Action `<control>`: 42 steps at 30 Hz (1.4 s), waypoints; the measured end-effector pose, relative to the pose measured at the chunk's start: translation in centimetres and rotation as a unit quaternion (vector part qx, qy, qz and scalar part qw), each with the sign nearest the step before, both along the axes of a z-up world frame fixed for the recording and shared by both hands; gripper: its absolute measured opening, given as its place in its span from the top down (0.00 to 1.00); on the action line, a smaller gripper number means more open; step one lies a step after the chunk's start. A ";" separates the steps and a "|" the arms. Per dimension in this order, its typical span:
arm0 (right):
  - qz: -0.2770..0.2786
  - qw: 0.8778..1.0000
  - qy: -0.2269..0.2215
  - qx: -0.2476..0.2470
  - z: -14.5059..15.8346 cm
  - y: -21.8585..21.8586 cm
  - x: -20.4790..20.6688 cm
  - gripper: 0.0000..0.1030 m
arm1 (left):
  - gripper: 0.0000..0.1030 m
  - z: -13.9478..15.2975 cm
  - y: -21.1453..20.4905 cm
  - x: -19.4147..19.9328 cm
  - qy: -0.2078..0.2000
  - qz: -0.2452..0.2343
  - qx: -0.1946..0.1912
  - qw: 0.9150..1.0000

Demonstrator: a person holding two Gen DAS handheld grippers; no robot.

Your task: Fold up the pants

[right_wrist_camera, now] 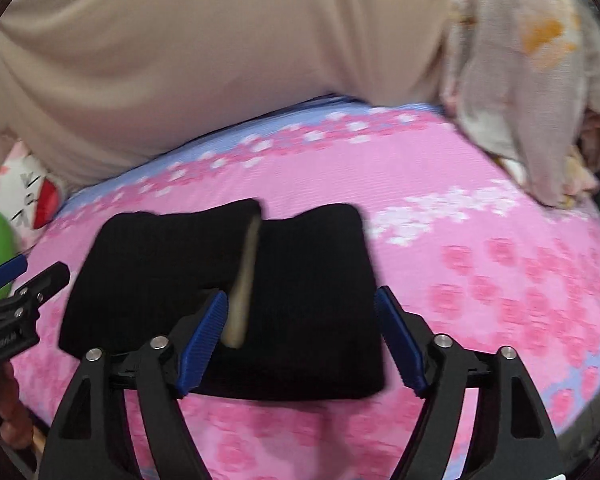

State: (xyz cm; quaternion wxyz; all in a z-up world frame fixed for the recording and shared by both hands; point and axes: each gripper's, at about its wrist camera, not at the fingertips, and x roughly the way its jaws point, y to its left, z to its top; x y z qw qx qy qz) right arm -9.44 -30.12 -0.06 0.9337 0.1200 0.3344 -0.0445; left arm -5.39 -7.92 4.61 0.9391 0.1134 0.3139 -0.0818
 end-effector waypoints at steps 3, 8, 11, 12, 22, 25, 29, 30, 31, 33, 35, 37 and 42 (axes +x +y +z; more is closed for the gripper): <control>0.043 0.999 0.012 0.006 -0.4 3.0 2.1 0.26 | 0.07 -0.7 4.3 1.4 0.010 0.055 0.008 0.998; 0.056 0.997 0.051 0.029 -2.7 4.8 5.0 0.18 | 0.07 -1.9 10.5 2.3 0.040 0.112 -0.018 0.993; 0.059 0.995 0.069 0.038 -4.5 5.7 6.1 0.42 | 0.07 -2.6 12.8 2.6 0.056 0.128 -0.032 0.990; 0.066 0.995 0.061 0.031 -4.2 6.5 6.0 0.52 | 0.07 -2.9 13.4 2.6 0.061 0.131 -0.037 0.989; 0.009 0.999 -0.040 -0.025 5.4 1.9 1.7 0.85 | 0.07 -2.5 11.3 3.0 0.072 0.091 -0.063 0.991; -0.032 0.999 0.032 -0.012 0.6 -1.1 2.2 0.73 | 0.07 -3.2 9.0 3.2 0.090 0.058 -0.067 0.992; -0.046 0.998 0.050 0.007 -1.9 -2.0 1.5 0.46 | 0.07 -4.4 5.9 4.1 0.136 0.013 -0.093 0.986; -0.048 0.998 0.034 0.011 -1.1 -2.1 1.0 0.37 | 0.07 -4.6 5.4 4.4 0.144 0.006 -0.100 0.984; -0.053 0.998 0.017 0.007 -0.3 -2.4 0.6 0.23 | 0.07 -4.9 4.7 5.0 0.158 -0.004 -0.115 0.981; -0.053 0.998 0.008 -0.012 0.4 -3.0 0.7 0.18 | 0.07 -5.7 3.9 5.9 0.180 -0.013 -0.131 0.975; -0.050 0.998 0.029 -0.008 -0.6 -3.7 1.4 0.18 | 0.07 -6.8 2.7 6.9 0.210 -0.025 -0.149 0.966; -0.041 0.997 0.058 0.027 -2.4 -4.7 2.7 0.18 | 0.07 -7.9 1.6 7.6 0.232 -0.033 -0.162 0.959; -0.001 0.986 0.055 0.159 -6.0 -5.4 3.6 0.31 | 0.34 -9.0 1.0 8.6 0.243 -0.058 -0.194 0.949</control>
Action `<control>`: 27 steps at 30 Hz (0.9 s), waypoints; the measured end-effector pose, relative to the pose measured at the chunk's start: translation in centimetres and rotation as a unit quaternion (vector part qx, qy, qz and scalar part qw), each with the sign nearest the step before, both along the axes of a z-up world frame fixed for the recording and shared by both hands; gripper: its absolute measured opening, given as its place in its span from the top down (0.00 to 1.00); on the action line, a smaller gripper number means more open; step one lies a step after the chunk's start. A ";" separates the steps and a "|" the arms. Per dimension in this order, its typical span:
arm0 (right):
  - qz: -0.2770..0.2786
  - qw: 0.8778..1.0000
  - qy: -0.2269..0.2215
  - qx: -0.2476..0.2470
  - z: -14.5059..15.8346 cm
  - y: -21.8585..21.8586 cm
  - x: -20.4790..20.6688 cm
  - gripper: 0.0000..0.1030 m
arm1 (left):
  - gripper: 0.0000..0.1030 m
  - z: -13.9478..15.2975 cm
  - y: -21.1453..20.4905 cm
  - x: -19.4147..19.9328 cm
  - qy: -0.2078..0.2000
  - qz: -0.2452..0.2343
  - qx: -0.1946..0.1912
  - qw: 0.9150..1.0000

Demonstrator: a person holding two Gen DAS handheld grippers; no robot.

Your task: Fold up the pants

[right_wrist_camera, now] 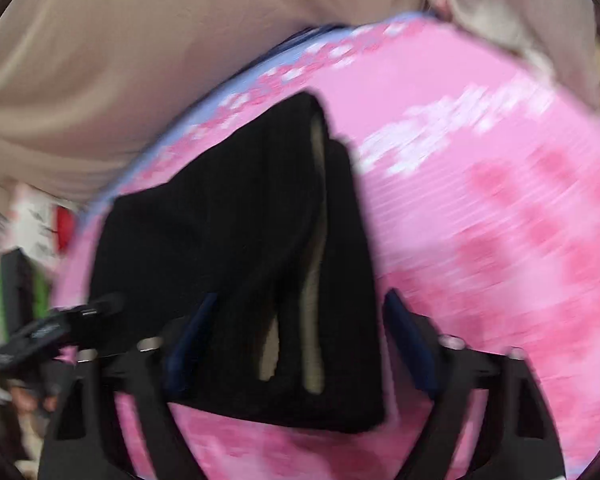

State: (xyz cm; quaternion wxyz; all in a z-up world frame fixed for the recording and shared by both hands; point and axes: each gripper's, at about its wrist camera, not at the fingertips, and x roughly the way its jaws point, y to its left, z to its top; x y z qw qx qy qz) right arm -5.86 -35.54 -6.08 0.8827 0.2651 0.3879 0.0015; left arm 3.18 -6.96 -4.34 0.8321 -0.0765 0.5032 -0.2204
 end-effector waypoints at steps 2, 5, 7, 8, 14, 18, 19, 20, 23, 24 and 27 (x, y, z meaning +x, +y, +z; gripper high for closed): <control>0.000 1.000 -0.009 -0.027 1.2 1.4 0.0 0.57 | 0.58 0.9 1.2 0.1 0.004 -0.004 -0.028 1.000; 0.022 0.998 -0.045 -0.047 4.7 4.0 -0.3 0.65 | 0.69 3.5 3.5 -0.3 -0.005 -0.013 -0.062 0.998; 0.054 0.994 -0.072 -0.064 7.3 6.8 -0.6 0.66 | 0.70 5.6 5.4 -1.6 -0.033 -0.005 -0.055 0.998; 0.067 0.993 -0.078 -0.060 7.9 7.7 -0.8 0.66 | 0.70 6.7 6.5 -2.6 -0.051 0.004 -0.041 0.998; 0.098 0.991 0.007 -0.089 1.9 12.8 -0.1 0.42 | 0.33 4.5 12.9 -5.7 -0.094 0.088 0.148 0.980; 0.044 0.992 -0.037 -0.116 4.9 12.5 -2.3 0.48 | 0.33 4.2 15.4 -6.9 -0.119 0.142 0.197 0.963; 0.037 0.986 -0.059 -0.150 6.7 13.0 -2.6 0.60 | 0.33 4.8 15.7 -7.1 -0.122 0.147 0.181 0.965; 0.043 0.979 -0.078 -0.184 8.6 14.0 -2.7 0.75 | 0.33 5.2 15.8 -7.2 -0.129 0.148 0.174 0.965; 0.115 0.972 -0.099 -0.177 11.2 17.2 -0.2 0.94 | 0.20 6.1 14.6 -7.2 -0.154 0.148 0.180 0.960; 0.141 0.971 -0.096 -0.170 11.2 18.3 1.5 0.94 | 0.19 6.1 13.8 -7.1 -0.161 0.144 0.185 0.959; 0.196 0.965 -0.039 -0.167 8.1 21.4 6.8 0.94 | 0.17 5.6 12.1 -6.3 -0.164 0.132 0.196 0.958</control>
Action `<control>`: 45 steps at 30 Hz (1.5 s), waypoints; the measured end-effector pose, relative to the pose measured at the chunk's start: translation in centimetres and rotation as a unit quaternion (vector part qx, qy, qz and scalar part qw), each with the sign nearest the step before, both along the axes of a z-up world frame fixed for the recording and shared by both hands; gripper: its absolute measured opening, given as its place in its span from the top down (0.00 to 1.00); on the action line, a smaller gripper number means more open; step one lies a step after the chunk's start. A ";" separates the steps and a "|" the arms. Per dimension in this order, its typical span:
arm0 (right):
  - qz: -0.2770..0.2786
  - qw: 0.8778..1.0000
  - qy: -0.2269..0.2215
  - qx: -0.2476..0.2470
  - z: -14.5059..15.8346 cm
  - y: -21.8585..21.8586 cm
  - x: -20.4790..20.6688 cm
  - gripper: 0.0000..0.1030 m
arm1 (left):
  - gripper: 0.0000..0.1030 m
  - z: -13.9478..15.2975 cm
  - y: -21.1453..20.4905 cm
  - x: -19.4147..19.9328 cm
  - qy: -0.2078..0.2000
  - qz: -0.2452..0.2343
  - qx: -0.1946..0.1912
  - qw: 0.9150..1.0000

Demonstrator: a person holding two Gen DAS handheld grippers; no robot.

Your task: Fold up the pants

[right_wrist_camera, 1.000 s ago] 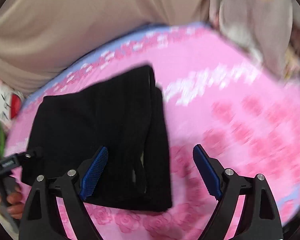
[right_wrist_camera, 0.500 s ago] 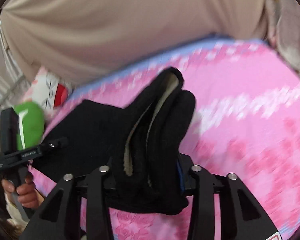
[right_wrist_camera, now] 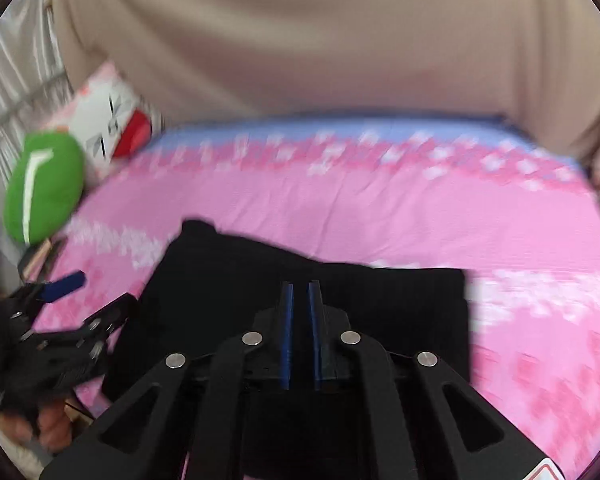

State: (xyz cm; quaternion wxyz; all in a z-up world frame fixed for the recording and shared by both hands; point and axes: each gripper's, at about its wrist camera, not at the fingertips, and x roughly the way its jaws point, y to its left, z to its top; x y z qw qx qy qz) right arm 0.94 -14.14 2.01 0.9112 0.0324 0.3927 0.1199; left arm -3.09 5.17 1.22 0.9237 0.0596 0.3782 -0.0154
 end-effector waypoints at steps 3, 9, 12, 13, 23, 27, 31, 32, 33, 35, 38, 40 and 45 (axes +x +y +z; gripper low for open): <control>-0.032 0.998 0.053 -0.023 -3.7 -0.5 4.7 0.96 | 0.17 -1.2 -0.7 0.9 0.013 0.004 0.016 1.000; -0.041 0.998 0.042 0.034 -2.2 -0.7 4.0 0.87 | 0.13 -2.3 0.3 1.7 0.031 0.010 0.010 0.999; 0.027 0.999 0.023 0.018 -0.7 3.7 2.8 0.87 | 0.11 -2.4 0.9 1.9 0.030 0.010 0.013 0.999; 0.048 0.999 0.024 0.007 -0.7 4.9 2.5 0.87 | 0.11 -2.3 1.3 1.9 0.029 0.012 0.012 0.999; 0.099 0.994 0.032 -0.027 -2.0 12.4 6.1 0.89 | 0.12 -1.7 8.7 1.0 0.022 0.095 0.017 0.995; 0.122 0.990 0.056 -0.039 -4.0 15.5 8.0 0.89 | 0.12 -1.8 11.4 1.1 0.027 0.120 0.010 0.992; 0.112 0.991 0.060 -0.028 -5.0 17.1 10.1 0.93 | 0.12 -1.8 11.7 1.0 0.026 0.117 0.006 0.993; 0.112 0.991 0.061 -0.031 -5.0 17.3 10.2 0.93 | 0.12 -1.7 11.6 0.9 0.026 0.114 0.005 0.993; 0.111 0.991 0.061 -0.032 -4.9 17.4 10.1 0.93 | 0.12 -1.7 11.4 0.8 0.026 0.111 0.004 0.993; 0.106 0.993 0.052 0.001 -3.6 16.1 8.9 0.93 | 0.12 -1.5 10.7 0.5 0.029 0.095 -0.007 0.995; 0.079 0.996 0.010 0.043 -0.6 11.7 5.1 0.82 | 0.11 -0.9 9.7 -0.3 0.023 0.074 -0.012 0.997; 0.036 0.999 -0.018 0.030 1.0 7.1 1.3 0.54 | 0.11 -0.7 8.4 -0.9 0.018 0.052 -0.012 0.998; -0.089 0.996 -0.001 -0.016 0.2 -2.8 -6.2 0.49 | 0.10 -1.0 4.2 -1.6 0.024 -0.005 -0.011 1.000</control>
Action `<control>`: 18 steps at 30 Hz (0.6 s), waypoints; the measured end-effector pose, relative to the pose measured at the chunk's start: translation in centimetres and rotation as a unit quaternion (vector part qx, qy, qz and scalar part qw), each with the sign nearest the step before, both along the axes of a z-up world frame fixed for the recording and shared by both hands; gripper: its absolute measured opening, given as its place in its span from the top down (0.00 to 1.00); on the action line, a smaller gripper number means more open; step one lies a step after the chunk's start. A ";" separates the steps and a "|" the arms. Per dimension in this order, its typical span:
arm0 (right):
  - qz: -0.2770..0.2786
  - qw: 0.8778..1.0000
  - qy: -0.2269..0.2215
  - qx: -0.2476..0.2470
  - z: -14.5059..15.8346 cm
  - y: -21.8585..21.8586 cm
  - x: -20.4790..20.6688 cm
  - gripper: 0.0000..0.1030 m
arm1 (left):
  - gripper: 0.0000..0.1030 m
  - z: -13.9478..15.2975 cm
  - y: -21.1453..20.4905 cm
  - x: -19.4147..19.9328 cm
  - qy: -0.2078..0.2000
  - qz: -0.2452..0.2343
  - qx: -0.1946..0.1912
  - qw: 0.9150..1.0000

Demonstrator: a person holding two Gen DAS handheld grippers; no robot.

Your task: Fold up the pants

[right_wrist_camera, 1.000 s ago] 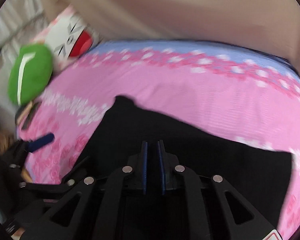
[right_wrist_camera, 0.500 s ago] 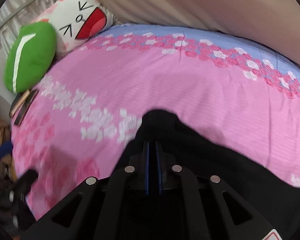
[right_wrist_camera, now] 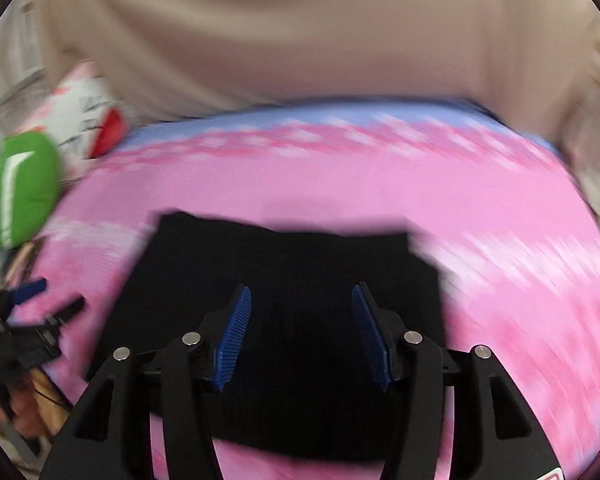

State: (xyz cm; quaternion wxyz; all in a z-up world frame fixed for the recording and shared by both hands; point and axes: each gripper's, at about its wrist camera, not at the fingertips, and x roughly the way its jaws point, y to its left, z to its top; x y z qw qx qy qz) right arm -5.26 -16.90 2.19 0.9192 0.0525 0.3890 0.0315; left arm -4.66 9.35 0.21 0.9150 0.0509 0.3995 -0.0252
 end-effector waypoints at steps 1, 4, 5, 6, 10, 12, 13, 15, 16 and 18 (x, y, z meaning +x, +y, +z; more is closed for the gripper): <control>-0.021 1.000 0.011 0.007 -0.5 -1.5 -1.1 0.49 | 0.10 -0.3 -1.3 -0.1 0.003 -0.013 0.000 1.000; -0.037 0.998 0.029 0.051 -2.4 -4.6 -3.6 0.49 | 0.10 -1.2 -3.7 -0.4 0.013 -0.040 0.002 0.999; -0.035 0.997 0.031 0.056 -2.8 -4.7 -3.7 0.49 | 0.10 -1.5 -4.3 -0.4 0.018 -0.044 0.006 0.999; -0.029 0.997 0.033 0.061 -3.4 -4.8 -3.8 0.48 | 0.10 -1.9 -4.8 -0.5 0.023 -0.047 0.012 0.999; -0.008 0.997 0.029 0.074 -5.2 -3.7 -2.8 0.69 | 0.10 -2.6 -5.9 -0.6 0.029 -0.040 0.030 0.998; 0.013 0.997 0.008 0.071 -3.6 -2.7 -3.1 0.82 | 0.10 -2.1 -5.6 -0.7 0.026 -0.029 0.031 0.999; 0.027 0.996 -0.009 0.082 -2.2 -2.3 -3.7 0.85 | 0.10 -1.4 -5.2 -0.9 0.018 -0.023 0.029 0.999; 0.055 0.992 -0.046 0.108 1.0 -2.2 -5.5 0.85 | 0.08 -0.4 -4.7 -1.4 0.001 -0.015 0.027 1.000; 0.059 0.992 -0.051 0.103 1.6 -2.1 -6.0 0.85 | 0.05 0.0 -4.4 -1.5 -0.007 -0.011 0.028 1.000; 0.050 0.994 -0.033 0.093 0.5 -2.6 -6.1 0.84 | 0.04 -0.1 -4.4 -1.4 -0.011 -0.009 0.032 0.999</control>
